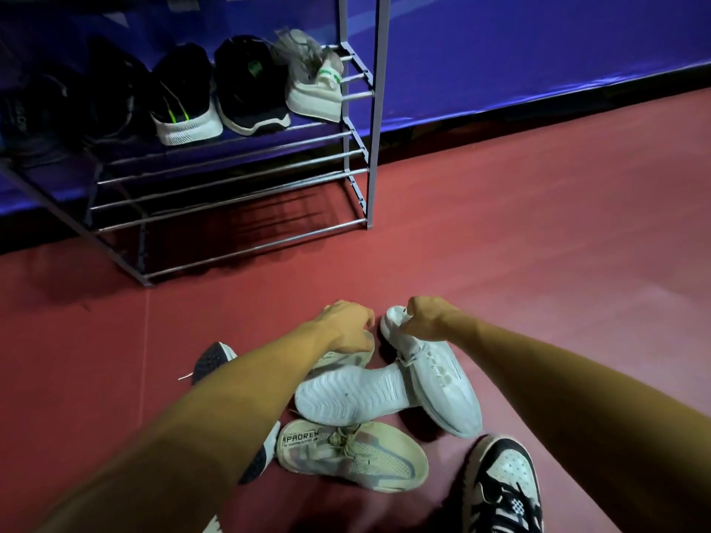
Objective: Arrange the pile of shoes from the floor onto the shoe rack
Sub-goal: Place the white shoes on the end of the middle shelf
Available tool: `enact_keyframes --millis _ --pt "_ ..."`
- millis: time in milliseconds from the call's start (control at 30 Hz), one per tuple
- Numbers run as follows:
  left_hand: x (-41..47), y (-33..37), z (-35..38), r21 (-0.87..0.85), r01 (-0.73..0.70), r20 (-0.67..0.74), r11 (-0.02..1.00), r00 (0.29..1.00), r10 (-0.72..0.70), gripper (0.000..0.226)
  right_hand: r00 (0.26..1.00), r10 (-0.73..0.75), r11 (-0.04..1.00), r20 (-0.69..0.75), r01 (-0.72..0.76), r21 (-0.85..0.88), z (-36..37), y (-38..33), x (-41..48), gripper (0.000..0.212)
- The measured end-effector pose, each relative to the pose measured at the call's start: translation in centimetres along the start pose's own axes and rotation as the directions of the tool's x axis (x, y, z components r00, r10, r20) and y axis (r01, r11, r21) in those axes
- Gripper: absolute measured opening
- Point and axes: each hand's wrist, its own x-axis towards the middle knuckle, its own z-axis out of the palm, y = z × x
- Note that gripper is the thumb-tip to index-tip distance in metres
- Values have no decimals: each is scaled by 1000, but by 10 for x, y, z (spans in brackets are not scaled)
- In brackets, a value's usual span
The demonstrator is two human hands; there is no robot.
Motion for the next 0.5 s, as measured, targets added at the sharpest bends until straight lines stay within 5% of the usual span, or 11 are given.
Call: enact_keyframes --millis 500 --pt "-11 -29 -2 -1 95 19 995 995 -95 39 991 -130 988 37 132 -75 21 -49 7 23"
